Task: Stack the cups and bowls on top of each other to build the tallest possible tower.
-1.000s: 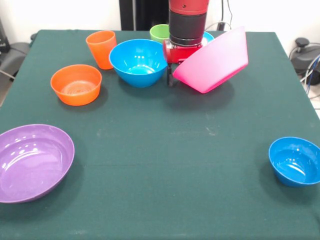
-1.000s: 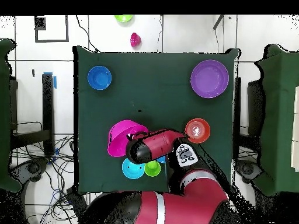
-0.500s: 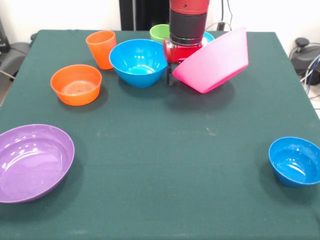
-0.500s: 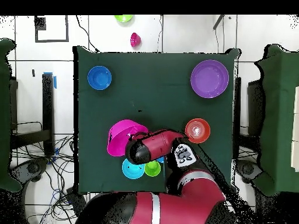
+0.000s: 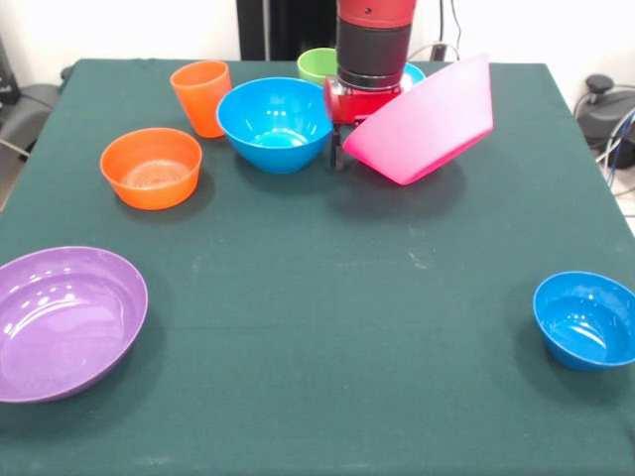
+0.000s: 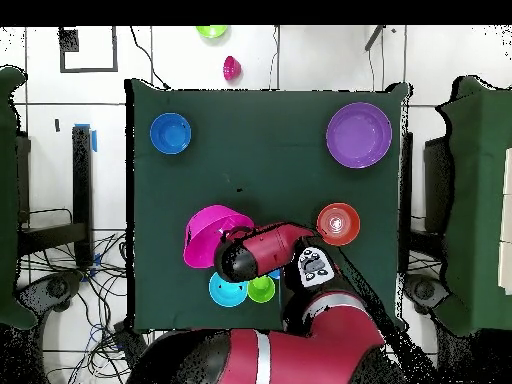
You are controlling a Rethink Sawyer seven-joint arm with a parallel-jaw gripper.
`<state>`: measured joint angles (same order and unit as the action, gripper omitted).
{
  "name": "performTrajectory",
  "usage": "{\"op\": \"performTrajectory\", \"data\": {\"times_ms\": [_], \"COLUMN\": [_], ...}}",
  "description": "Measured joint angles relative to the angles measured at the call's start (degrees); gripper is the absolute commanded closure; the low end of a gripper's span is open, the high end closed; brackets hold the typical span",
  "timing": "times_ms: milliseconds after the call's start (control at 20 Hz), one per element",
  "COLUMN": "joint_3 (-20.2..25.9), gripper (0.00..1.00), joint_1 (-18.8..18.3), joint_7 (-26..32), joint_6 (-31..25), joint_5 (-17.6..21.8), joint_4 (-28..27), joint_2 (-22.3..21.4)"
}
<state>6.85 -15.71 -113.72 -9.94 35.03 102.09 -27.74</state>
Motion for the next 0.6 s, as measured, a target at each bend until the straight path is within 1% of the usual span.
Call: {"op": "performTrajectory", "data": {"times_ms": [350, 600], "joint_3": [0.36, 1.72], "gripper": [1.0, 1.0], "joint_1": [-0.29, -1.66], "joint_7": [0.0, 0.0], "joint_6": [-0.45, -3.81], "joint_5": [-0.33, -2.76], "joint_4": [0.52, 2.61], "joint_2": [-1.57, -5.69]}}
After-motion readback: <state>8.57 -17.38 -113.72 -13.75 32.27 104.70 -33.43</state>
